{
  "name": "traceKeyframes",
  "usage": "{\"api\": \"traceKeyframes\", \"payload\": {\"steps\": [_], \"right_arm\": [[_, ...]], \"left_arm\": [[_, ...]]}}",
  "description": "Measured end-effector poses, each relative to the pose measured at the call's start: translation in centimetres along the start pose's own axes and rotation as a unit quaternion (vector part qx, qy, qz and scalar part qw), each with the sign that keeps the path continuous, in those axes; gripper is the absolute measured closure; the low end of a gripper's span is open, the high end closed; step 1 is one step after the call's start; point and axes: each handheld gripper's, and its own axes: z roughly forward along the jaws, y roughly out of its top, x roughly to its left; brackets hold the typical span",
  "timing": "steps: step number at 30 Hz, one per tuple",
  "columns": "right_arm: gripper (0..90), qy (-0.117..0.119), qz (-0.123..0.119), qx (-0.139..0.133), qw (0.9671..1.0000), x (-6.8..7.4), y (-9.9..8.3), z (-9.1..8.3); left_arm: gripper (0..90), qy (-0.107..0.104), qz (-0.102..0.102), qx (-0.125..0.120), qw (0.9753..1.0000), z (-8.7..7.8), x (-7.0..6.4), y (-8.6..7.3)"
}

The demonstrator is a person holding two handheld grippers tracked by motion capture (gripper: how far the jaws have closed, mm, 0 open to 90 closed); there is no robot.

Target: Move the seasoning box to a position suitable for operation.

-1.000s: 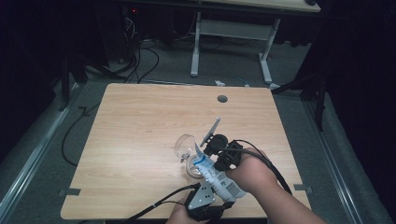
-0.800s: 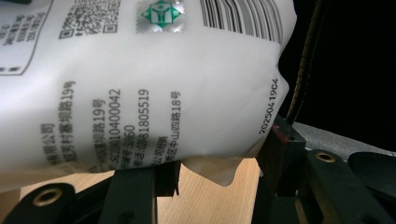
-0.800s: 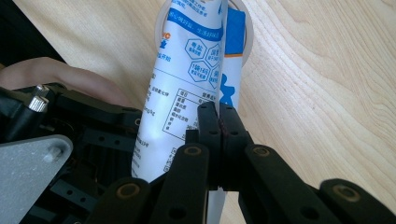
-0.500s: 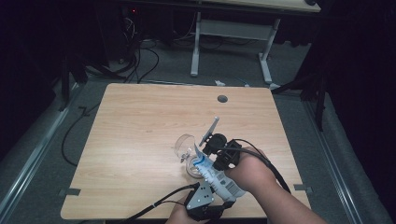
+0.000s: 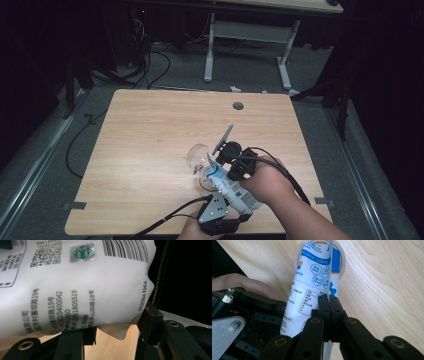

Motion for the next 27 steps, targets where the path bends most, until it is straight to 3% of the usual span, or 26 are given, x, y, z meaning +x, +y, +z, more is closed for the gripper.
{"api": "traceKeyframes", "payload": {"steps": [14,27], "right_arm": [[90.0,-0.001,-0.005,-0.003,1.0,-0.29,-0.02,-0.29],[90.0,-0.006,0.013,-0.016,0.9998,-0.62,-0.04,-0.2]], "left_arm": [[55.5,0.005,0.007,0.001,1.0,0.17,0.11,0.28],[55.8,0.005,0.003,0.002,1.0,0.39,0.63,0.43]]}}
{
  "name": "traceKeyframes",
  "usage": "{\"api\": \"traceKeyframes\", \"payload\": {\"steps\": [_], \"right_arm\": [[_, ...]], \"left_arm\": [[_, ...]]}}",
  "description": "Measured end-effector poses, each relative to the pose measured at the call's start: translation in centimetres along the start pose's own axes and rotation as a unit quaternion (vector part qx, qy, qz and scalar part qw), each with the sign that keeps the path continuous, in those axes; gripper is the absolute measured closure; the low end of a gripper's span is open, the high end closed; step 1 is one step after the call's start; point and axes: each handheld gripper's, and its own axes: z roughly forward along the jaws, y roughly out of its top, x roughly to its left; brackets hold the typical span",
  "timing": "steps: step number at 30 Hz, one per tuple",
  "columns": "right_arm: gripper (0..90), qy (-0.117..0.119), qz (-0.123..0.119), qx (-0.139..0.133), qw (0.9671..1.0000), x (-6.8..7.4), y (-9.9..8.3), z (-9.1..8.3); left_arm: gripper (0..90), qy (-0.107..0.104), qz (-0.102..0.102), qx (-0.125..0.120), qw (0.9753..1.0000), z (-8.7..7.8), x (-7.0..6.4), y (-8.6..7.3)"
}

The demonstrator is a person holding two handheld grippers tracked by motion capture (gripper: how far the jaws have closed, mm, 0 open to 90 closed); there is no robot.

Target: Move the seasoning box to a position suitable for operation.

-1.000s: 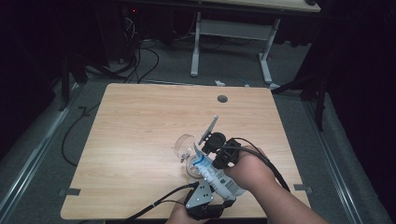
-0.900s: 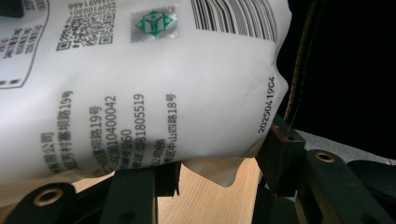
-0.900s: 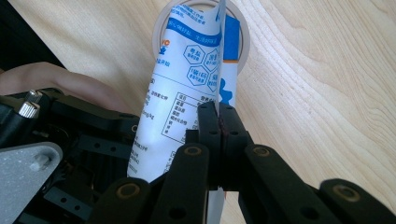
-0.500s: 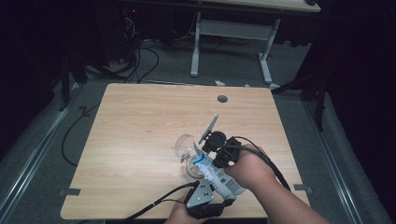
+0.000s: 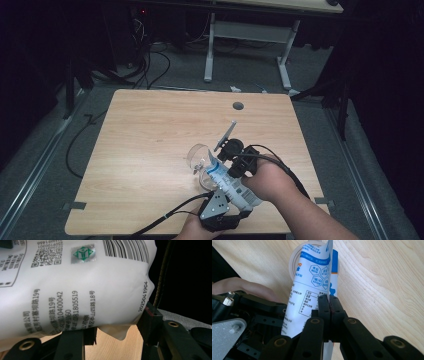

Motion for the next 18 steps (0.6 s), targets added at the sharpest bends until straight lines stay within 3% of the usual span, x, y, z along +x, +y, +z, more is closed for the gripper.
{"api": "traceKeyframes", "payload": {"steps": [7,18], "right_arm": [[90.0,-0.011,0.001,0.006,0.9999,0.13,0.07,0.06],[90.0,0.003,-0.005,0.001,1.0,-0.13,0.09,-0.03]], "left_arm": [[55.8,-0.003,-0.005,-0.001,1.0,0.15,0.0,0.05],[55.9,0.001,-0.002,-0.005,1.0,0.04,-0.11,0.09]]}}
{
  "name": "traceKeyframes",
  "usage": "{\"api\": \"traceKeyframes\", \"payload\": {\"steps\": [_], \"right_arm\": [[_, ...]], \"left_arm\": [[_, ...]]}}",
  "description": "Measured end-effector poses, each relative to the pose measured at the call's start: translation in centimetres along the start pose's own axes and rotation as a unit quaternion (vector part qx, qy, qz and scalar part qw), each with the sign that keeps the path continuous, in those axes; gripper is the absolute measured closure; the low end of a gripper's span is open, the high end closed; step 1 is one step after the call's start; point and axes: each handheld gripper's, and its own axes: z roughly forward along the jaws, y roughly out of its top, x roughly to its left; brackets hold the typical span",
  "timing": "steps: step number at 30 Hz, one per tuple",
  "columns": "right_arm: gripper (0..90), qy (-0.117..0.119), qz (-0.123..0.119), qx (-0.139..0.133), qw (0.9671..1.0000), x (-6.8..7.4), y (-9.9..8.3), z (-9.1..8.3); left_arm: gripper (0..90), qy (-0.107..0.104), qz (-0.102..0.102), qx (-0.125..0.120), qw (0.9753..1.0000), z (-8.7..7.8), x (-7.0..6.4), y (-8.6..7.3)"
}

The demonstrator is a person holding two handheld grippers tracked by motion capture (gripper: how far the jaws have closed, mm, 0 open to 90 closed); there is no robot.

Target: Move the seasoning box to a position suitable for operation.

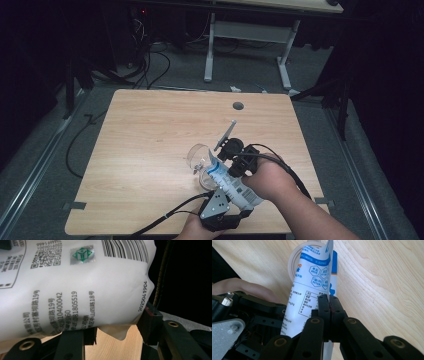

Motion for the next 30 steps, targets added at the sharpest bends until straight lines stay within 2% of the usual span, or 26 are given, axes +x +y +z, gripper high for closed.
{"api": "traceKeyframes", "payload": {"steps": [30], "right_arm": [[90.0,-0.001,-0.009,0.006,0.9999,0.08,0.22,0.15]], "left_arm": [[56.4,0.004,0.009,-0.002,1.0,-0.12,-0.1,0.06]]}}
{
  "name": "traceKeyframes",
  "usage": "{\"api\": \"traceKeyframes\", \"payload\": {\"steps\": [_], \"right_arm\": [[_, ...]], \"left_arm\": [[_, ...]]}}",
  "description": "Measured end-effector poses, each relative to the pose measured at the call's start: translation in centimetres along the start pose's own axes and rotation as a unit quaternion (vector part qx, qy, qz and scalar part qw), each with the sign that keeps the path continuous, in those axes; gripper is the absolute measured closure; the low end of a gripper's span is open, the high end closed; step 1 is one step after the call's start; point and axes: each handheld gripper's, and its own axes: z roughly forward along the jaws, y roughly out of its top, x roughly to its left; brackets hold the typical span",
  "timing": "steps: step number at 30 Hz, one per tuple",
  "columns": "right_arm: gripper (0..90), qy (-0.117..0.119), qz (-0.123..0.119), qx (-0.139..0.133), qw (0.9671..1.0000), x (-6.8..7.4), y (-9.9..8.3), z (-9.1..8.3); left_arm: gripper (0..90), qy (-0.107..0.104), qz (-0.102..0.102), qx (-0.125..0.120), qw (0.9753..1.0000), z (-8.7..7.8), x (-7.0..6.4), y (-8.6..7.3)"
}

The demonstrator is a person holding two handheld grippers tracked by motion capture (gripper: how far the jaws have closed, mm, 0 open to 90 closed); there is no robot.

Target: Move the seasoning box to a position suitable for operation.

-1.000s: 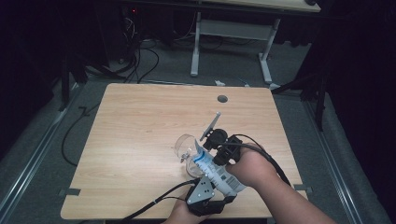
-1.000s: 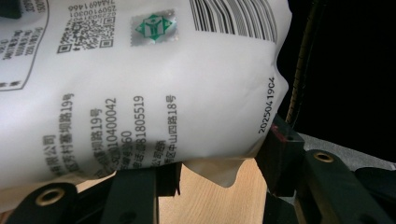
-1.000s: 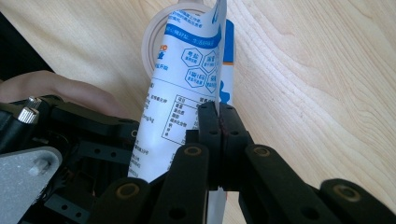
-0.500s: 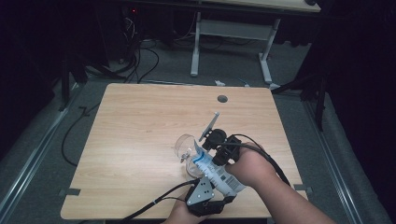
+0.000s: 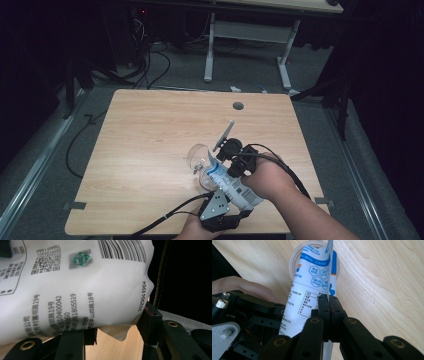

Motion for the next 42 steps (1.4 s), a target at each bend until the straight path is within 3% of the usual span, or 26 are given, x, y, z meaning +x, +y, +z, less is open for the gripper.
{"api": "traceKeyframes", "payload": {"steps": [42], "right_arm": [[90.0,-0.003,-0.006,0.003,1.0,0.0,0.1,-0.25]], "left_arm": [[56.9,0.0,0.003,-0.007,1.0,-0.04,-0.12,0.39]]}}
